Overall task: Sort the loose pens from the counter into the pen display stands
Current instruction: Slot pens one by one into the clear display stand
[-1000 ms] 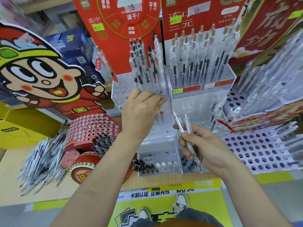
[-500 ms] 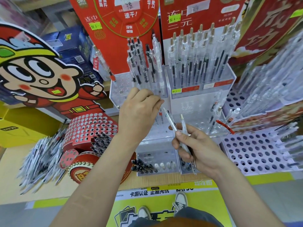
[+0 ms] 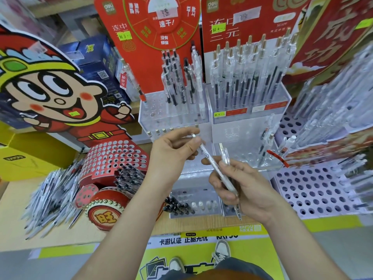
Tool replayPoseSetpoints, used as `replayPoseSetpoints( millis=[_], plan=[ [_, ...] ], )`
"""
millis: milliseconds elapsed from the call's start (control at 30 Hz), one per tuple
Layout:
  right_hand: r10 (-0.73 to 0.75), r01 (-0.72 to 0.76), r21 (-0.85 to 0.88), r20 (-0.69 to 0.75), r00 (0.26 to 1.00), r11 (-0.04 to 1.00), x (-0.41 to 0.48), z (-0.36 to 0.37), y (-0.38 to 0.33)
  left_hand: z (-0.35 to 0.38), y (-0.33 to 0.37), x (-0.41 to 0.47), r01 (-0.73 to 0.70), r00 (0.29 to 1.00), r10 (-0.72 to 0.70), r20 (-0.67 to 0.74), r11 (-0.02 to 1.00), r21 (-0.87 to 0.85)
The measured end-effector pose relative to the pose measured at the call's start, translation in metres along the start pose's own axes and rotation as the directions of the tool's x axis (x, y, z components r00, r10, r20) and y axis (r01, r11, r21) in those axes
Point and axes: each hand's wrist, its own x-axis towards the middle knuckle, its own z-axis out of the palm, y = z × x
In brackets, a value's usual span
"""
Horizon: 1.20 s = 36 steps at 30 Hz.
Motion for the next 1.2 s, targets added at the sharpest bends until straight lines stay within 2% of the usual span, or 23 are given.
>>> replayPoseSetpoints(
  millis=[167, 367, 500, 700, 767, 867, 967, 1033, 1133, 1200],
  plan=[
    [0.045, -0.047, 0.142, 0.012, 0.999, 0.989, 0.002, 0.004, -0.004, -0.006, 0.000, -0.001, -0.070, 0.990, 0.064, -0.126, 0.996, -0.047],
    [0.007, -0.003, 0.130, -0.032, 0.999, 0.991, -0.003, 0.009, -0.001, -0.014, 0.004, 0.000, -0.116, 0.974, 0.111, -0.198, 0.993, -0.013],
    [-0.017, 0.015, 0.158, 0.011, 1.000, 0.987, -0.007, 0.011, -0.002, -0.023, 0.006, 0.001, -0.139, 0.972, 0.148, -0.181, 0.988, 0.061],
    [-0.027, 0.018, 0.063, 0.143, 0.989, 0.998, -0.003, 0.013, 0.008, -0.013, 0.004, -0.003, -0.111, 0.990, 0.121, -0.077, 0.986, 0.127],
    [-0.041, 0.039, 0.021, 0.082, 0.996, 0.999, 0.000, 0.014, 0.012, -0.014, -0.001, -0.004, -0.144, 0.984, 0.162, -0.076, 0.968, 0.204],
    [-0.098, 0.088, -0.127, -0.074, 0.992, 0.988, 0.001, 0.016, 0.013, -0.021, 0.000, -0.007, -0.273, 0.948, 0.316, -0.041, 0.872, 0.407],
    [-0.162, 0.093, -0.338, -0.182, 0.970, 0.936, 0.000, 0.018, 0.009, -0.019, 0.007, -0.017, -0.291, 0.956, 0.236, 0.173, 0.833, 0.471],
    [-0.205, 0.097, -0.440, -0.204, 0.957, 0.893, 0.000, 0.021, 0.009, -0.015, 0.006, -0.021, -0.283, 0.954, 0.184, 0.238, 0.820, 0.497],
    [-0.254, 0.130, -0.460, -0.217, 0.943, 0.878, 0.000, 0.019, 0.009, -0.011, 0.009, -0.020, -0.217, 0.972, 0.155, 0.176, 0.881, 0.420],
    [-0.281, 0.145, -0.432, -0.269, 0.921, 0.890, -0.004, 0.013, 0.008, -0.012, 0.016, -0.015, -0.209, 0.978, 0.199, 0.065, 0.912, 0.353]
  ],
)
